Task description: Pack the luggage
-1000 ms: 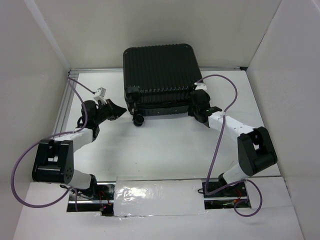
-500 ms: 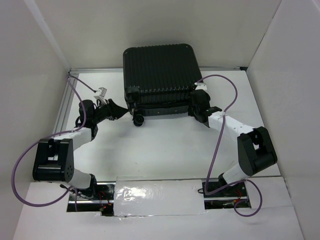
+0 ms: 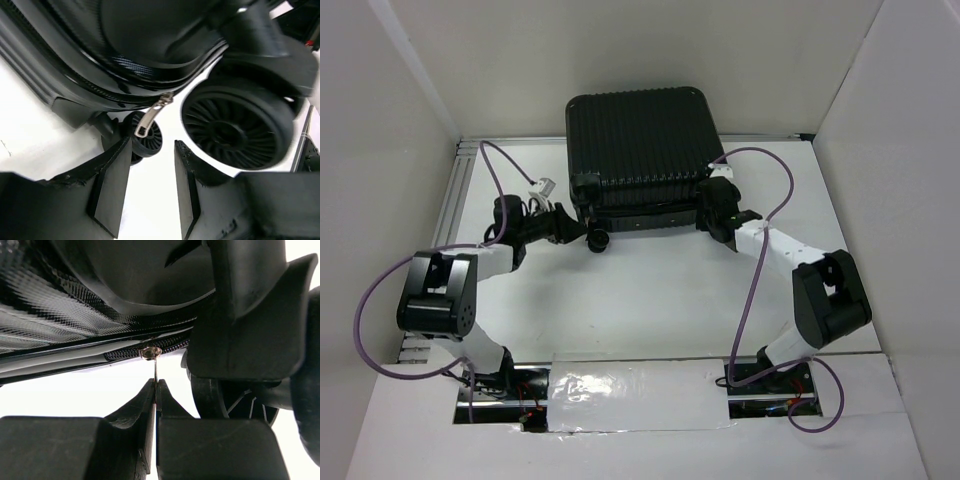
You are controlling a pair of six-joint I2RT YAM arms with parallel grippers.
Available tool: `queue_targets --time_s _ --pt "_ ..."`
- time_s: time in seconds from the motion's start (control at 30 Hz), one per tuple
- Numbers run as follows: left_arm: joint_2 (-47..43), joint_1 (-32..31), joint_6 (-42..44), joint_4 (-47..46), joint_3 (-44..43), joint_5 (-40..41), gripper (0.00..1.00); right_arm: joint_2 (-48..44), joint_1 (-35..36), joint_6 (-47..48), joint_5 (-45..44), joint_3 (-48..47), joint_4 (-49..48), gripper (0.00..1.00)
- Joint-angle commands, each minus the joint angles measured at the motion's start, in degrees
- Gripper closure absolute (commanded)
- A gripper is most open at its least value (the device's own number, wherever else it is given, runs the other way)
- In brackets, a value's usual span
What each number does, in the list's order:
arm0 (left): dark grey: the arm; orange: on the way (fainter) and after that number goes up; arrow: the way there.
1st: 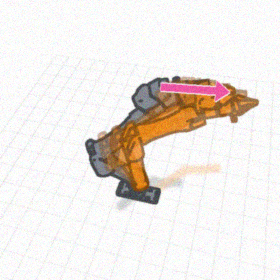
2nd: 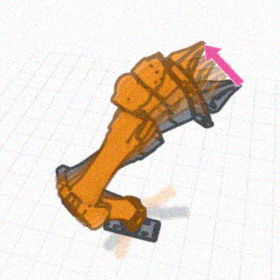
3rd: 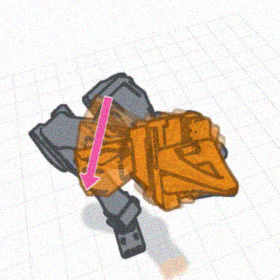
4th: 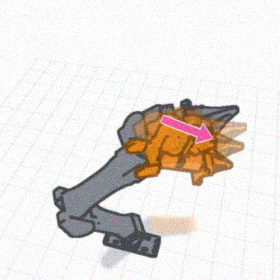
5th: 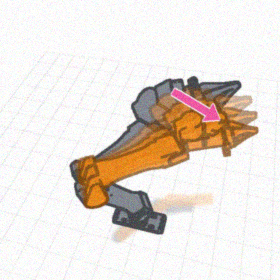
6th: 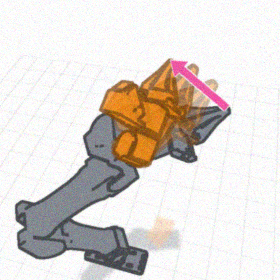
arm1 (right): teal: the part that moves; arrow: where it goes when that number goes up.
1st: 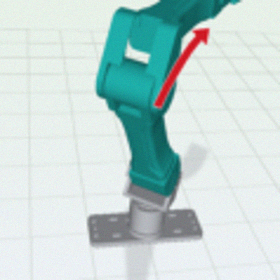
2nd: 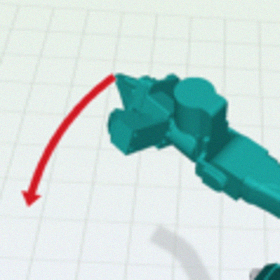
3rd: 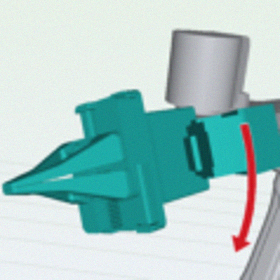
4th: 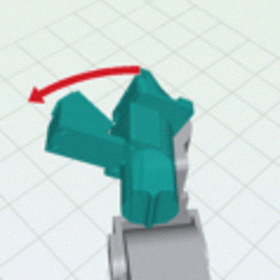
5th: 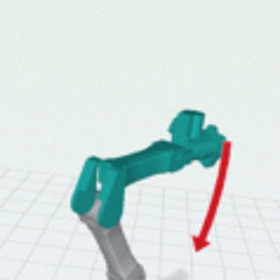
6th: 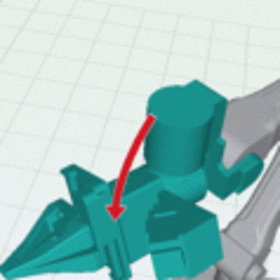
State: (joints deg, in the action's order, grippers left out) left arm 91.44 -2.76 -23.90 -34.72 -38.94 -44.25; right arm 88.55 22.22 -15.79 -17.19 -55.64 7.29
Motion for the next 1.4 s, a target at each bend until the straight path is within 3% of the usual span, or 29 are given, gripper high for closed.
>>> queue_targets --time_s 0.0,0.3,0.9,1.03,1.1,1.13,1.27,1.37 --pt "1.72 0.04 2.98 -2.46 -2.8 -1.81 0.48 1.27 -1.12 -0.12 -2.94 -2.28 1.32 1.0" --pt "7.61 0.04 0.96 -5.79 -6.41 -5.32 0.36 3.81 -1.12 -0.12 -3.46 -3.87 1.32 1.0" --pt "12.71 0.04 -4.93 -13.97 -8.87 -13.41 0.41 4.87 -1.12 -0.12 -3.99 -5.01 1.85 1.0" --pt "14.29 -0.49 -7.12 -16.08 -9.4 -13.93 0.53 4.87 -1.12 -0.12 -3.99 -5.01 1.85 1.0" --pt "14.29 -0.49 -7.74 -16.7 -9.4 -13.93 0.67 4.87 -1.12 -0.12 -3.99 -5.01 1.85 1.0" --pt "14.29 -0.49 -7.74 -16.7 -9.4 -13.41 0.79 4.87 -1.12 -0.12 -3.99 -5.01 1.85 1.0" --pt "13.07 -0.49 -7.74 -15.13 -9.4 -10.96 1.0 4.87 -1.12 -0.12 -3.99 -4.48 1.85 1.0" --pt "12.01 -0.49 -6.52 -11.18 -9.92 -6.75 1.0 4.35 -1.12 -0.64 -5.04 -4.48 1.85 1.0"
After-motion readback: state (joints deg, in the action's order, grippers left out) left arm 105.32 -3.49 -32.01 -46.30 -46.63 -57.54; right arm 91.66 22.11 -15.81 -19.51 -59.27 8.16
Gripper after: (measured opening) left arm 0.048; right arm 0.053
